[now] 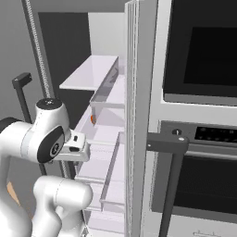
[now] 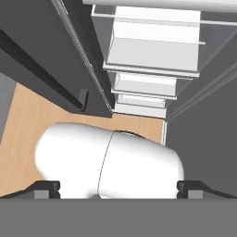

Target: Place one squash and one fish in each tupperware on the nearby counter, to pack two identical lunches.

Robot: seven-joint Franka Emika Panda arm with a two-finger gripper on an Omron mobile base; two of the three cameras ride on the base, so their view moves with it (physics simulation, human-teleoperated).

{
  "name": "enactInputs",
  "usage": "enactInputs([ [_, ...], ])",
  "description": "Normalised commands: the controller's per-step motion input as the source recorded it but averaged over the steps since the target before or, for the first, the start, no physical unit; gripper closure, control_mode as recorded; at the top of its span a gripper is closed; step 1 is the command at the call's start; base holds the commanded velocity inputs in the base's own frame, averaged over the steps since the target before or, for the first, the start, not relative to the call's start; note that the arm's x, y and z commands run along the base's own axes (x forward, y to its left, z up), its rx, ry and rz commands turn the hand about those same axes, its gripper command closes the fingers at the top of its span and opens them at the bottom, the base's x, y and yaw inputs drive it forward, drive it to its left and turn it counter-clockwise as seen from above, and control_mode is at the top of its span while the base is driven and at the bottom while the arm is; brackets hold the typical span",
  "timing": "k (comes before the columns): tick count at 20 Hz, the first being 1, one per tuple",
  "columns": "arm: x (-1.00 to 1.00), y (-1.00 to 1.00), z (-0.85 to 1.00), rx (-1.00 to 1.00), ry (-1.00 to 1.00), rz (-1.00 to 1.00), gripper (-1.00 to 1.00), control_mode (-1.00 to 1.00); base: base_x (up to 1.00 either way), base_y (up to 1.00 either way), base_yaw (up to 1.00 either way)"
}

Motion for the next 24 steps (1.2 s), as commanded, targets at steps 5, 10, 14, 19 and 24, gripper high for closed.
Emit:
enactInputs([
  [5, 0.0, 0.0, 0.0, 0.0, 0.0, 0.0, -1.0, 1.0, 0.21, -0.03, 0.02],
  [10, 0.0, 0.0, 0.0, 0.0, 0.0, 0.0, -1.0, 1.0, 0.09, 0.0, 0.02],
  [14, 0.51, 0.0, 0.05, -0.01, 0.0, 0.08, -1.0, -1.0, 0.0, 0.0, 0.0],
  [19, 0.98, 0.07, 0.18, -0.01, -0.05, 0.26, -1.0, -1.0, 0.0, 0.0, 0.0],
  [24, 1.0, 0.0, 0.0, 0.02, -0.02, 0.09, -1.0, -1.0, 0.0, 0.0, 0.0],
])
